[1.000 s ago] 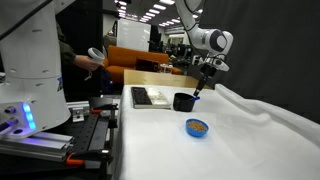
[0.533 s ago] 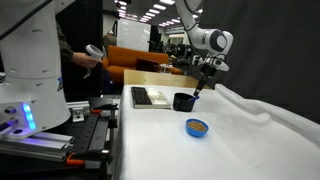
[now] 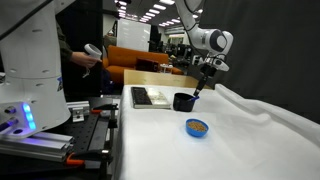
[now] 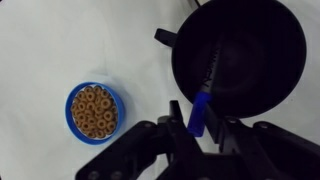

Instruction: Take the pen out of the black cup and put it on the table

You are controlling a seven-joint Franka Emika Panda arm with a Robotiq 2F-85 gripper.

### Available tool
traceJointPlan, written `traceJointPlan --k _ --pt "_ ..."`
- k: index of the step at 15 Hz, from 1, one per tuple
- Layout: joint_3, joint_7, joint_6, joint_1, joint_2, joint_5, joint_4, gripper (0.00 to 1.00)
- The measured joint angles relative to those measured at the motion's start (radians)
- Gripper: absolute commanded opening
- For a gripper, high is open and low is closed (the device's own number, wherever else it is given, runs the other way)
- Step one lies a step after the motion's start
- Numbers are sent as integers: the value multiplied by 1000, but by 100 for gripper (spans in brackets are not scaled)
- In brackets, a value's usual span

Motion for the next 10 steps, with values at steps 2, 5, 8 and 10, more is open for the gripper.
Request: traceJointPlan --k 2,5,8,10 --pt "0 0 0 0 0 0 0 32" --pt "0 0 0 0 0 0 0 58" --pt "0 0 0 2 0 -1 0 78" --pt "1 0 0 6 0 -1 1 67"
